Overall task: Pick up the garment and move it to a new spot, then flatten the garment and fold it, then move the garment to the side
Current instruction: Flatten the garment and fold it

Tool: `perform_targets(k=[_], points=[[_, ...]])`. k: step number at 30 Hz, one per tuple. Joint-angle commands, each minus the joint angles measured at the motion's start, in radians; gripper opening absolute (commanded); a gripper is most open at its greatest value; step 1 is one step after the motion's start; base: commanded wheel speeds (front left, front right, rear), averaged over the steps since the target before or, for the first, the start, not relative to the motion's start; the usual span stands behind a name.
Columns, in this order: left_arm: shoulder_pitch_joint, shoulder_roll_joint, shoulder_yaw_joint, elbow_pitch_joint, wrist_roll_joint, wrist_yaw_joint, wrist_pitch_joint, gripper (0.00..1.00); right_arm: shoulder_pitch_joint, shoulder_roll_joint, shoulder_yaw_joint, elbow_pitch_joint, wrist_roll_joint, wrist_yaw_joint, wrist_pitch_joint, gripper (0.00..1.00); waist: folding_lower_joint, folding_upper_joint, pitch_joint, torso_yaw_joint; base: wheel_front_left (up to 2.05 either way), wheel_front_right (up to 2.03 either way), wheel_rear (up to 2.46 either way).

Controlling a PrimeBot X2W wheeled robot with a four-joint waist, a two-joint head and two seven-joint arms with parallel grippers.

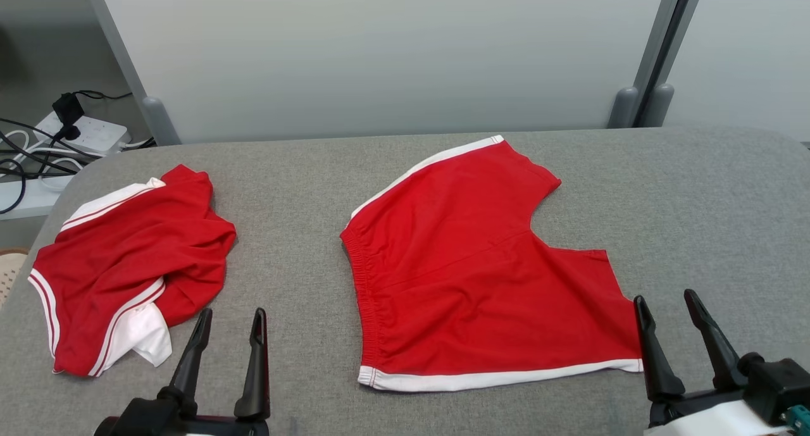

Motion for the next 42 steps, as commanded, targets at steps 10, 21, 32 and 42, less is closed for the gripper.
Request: perform_targets(k=[10,21,32,42], points=[[0.049,-0.021,0.061,-0.029,0.061,-0.056,-0.006,1.00,0.064,0.011,0.019,-0.030,-0.013,0.004,-0.013,1.00,0.0000,-0.0001,-0.030,-0.005,0.00,0.00,0.00],[0.054,-0.023,0.052,-0.027,0.054,-0.057,-0.006,1.00,0.076,0.009,0.015,-0.031,-0.011,0.004,-0.013,1.00,0.0000,-0.0001,-0.030,-0.005,0.00,0.00,0.00],[0.050,-0.023,0.037,-0.022,0.063,-0.043,-0.006,1.00,0.075,0.012,0.010,-0.034,-0.010,0.004,-0.013,1.00,0.0000,-0.0001,-0.021,0.002,0.00,0.00,0.00],[0.036,-0.023,0.024,0.010,0.089,-0.038,-0.006,1.00,0.077,0.011,0.012,-0.035,-0.014,0.004,-0.013,1.00,0.0000,-0.0001,-0.006,0.014,0.00,0.00,0.00]])
